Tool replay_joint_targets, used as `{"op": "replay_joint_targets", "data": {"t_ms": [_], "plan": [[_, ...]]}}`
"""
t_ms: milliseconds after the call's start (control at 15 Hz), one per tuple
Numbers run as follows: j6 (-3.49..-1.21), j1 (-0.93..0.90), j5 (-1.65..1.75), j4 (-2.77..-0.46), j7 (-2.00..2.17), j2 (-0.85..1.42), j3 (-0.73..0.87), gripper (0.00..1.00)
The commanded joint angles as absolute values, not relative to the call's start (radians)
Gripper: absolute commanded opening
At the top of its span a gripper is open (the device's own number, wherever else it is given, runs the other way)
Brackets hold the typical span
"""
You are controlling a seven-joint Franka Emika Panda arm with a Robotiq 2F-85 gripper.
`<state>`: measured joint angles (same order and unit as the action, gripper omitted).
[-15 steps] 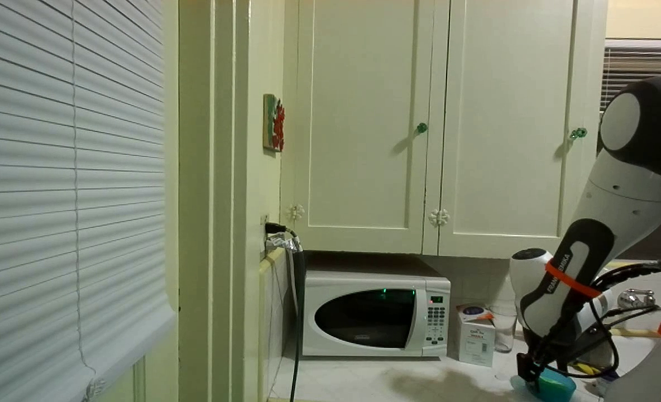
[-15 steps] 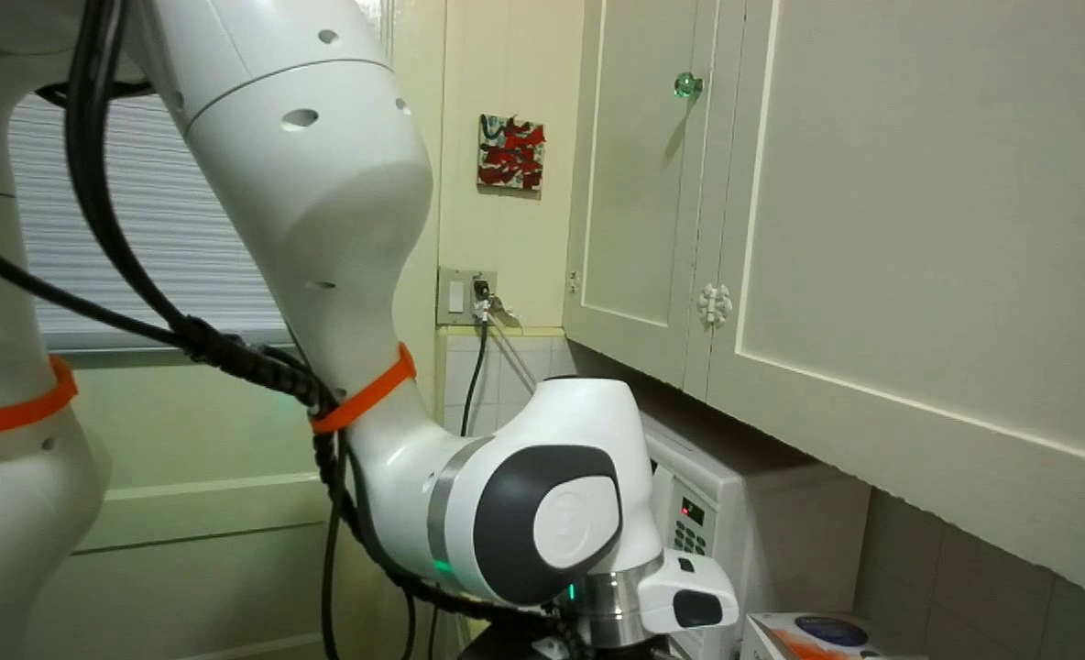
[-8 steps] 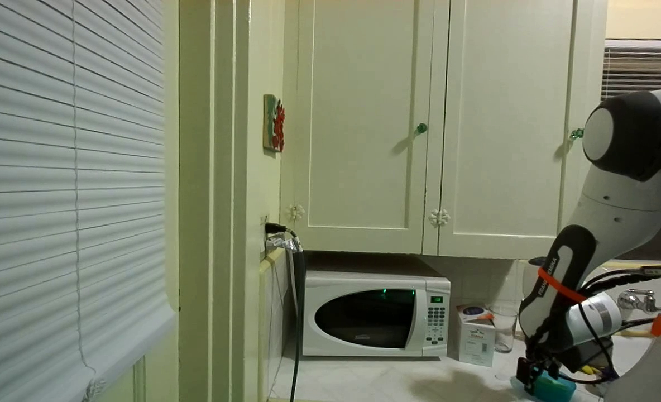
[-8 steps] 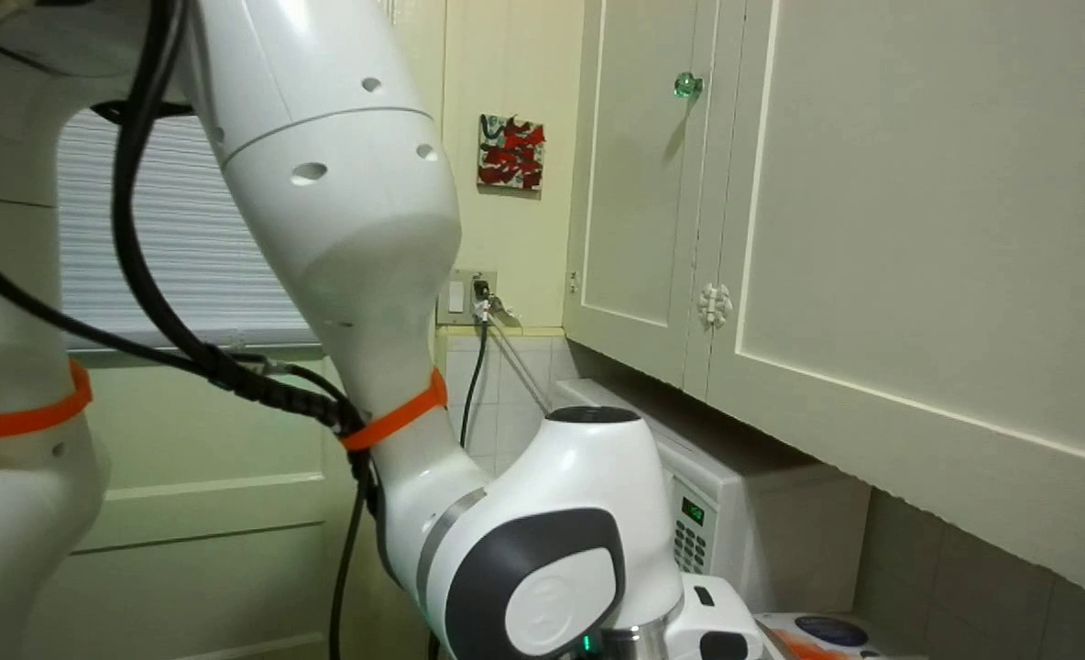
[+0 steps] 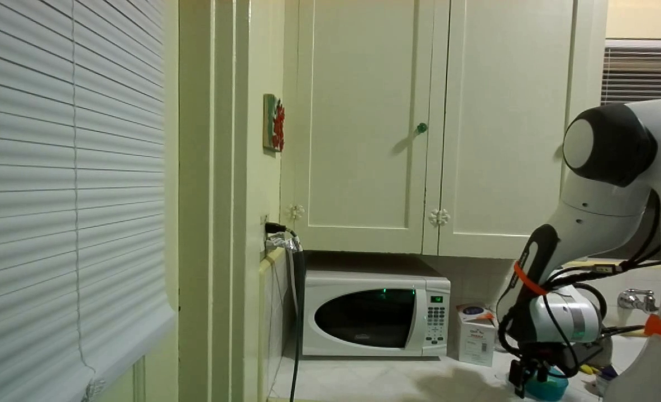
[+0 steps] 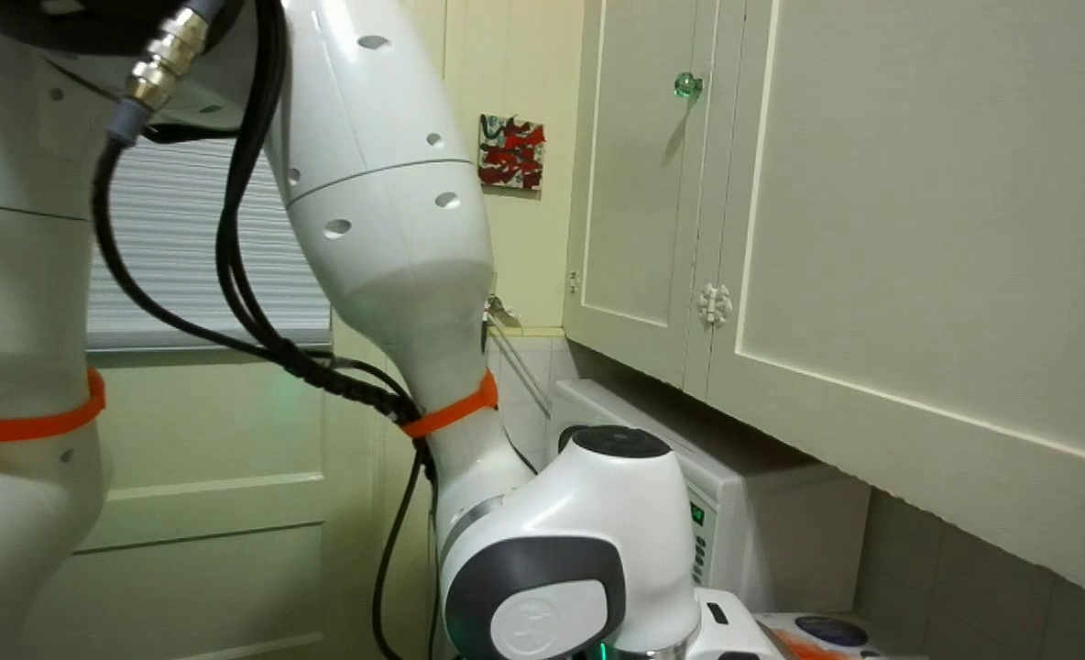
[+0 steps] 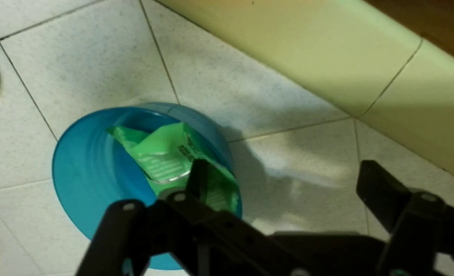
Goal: Put the bowl over the microwave
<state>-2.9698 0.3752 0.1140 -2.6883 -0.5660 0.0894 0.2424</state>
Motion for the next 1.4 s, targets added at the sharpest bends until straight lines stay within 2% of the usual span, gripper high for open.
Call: {"op": "replay_joint_targets", "data": {"t_ms": [0,267,600,733,933,1333], "plan": [[-2.914,0.408,0.002,-2.636,-0.653,0.13,0.209,0.74],[-2.886,0.405,0.041,-2.603,-0.591,0.15,0.246,0.42],[-2.902,0.338,0.275,-2.611,-0.342,0.13,0.367,0.04],[-2.889,0.299,0.415,-2.625,-0.2,0.104,0.424,0.0],[-2.856,0.236,0.628,-2.654,-0.006,0.055,0.478,0.02],[-2.861,0.187,0.995,-2.8,0.143,-0.215,0.434,0.02]]}}
